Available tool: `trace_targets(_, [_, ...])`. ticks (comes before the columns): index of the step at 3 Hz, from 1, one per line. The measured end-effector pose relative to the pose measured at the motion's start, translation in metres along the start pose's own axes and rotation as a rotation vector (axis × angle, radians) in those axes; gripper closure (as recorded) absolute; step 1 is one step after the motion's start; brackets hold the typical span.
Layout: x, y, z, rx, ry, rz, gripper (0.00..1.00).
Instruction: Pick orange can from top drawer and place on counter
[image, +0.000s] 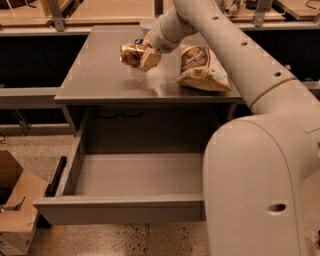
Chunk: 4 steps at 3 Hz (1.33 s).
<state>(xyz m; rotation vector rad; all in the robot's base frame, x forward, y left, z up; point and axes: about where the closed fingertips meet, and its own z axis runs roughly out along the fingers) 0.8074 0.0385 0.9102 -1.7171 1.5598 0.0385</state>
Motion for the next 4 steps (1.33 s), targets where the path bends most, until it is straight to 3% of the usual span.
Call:
trace_targets(2, [0.002,0.002,0.032,-0.042,0.016,0.003,0.15])
trace_targets(3, [0.003,0.003,0.040,-0.050,0.023,0.007,0.00])
trace_targets(4, [0.003,0.003,0.040,-0.050,0.023,0.007,0.00])
